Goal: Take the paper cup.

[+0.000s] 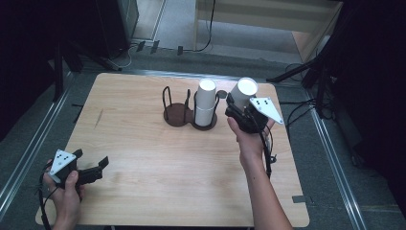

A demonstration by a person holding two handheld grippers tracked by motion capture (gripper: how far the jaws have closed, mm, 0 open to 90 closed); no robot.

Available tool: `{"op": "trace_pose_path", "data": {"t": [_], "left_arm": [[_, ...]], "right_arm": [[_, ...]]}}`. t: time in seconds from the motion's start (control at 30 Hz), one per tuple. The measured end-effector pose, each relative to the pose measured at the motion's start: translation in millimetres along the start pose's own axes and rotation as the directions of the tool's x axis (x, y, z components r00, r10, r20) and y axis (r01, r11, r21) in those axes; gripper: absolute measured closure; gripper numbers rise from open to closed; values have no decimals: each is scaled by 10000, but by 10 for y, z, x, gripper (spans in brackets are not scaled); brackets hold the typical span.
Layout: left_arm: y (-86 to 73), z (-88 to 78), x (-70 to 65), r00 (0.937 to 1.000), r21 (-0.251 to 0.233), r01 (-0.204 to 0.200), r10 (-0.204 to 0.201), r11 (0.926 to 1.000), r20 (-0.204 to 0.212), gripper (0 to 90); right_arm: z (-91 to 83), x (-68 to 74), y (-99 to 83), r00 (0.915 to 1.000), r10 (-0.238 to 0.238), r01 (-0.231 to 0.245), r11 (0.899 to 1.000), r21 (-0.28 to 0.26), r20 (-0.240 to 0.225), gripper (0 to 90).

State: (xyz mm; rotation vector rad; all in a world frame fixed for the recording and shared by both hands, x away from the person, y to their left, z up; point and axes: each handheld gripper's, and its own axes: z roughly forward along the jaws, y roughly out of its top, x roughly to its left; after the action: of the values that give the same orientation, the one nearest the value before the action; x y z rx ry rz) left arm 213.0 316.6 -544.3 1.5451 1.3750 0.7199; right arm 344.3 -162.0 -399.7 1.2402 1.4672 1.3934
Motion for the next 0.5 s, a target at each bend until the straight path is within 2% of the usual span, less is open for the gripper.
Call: {"op": "trace_pose_path", "data": {"t": [0.13,0.3,0.43,0.5], "left_arm": [[90,-14,-107,9998,-190,-72,75,9998,174,0],[219,5,-288,9982,-419,-457,473,9981,363,0],[303,40,-357,9978,-591,-329,362,9977,547,0],[402,86,-425,9968,-797,-273,331,9964,727,0]], "right_arm": [[-93,-13,-69,10000,-53,53,9999,94,25,267],[-215,-9,-139,9998,-112,114,9998,148,-164,267],[-294,-27,-163,9996,-114,116,9999,103,-255,267],[-365,-50,-193,9995,-87,91,9999,126,-299,267]]}}
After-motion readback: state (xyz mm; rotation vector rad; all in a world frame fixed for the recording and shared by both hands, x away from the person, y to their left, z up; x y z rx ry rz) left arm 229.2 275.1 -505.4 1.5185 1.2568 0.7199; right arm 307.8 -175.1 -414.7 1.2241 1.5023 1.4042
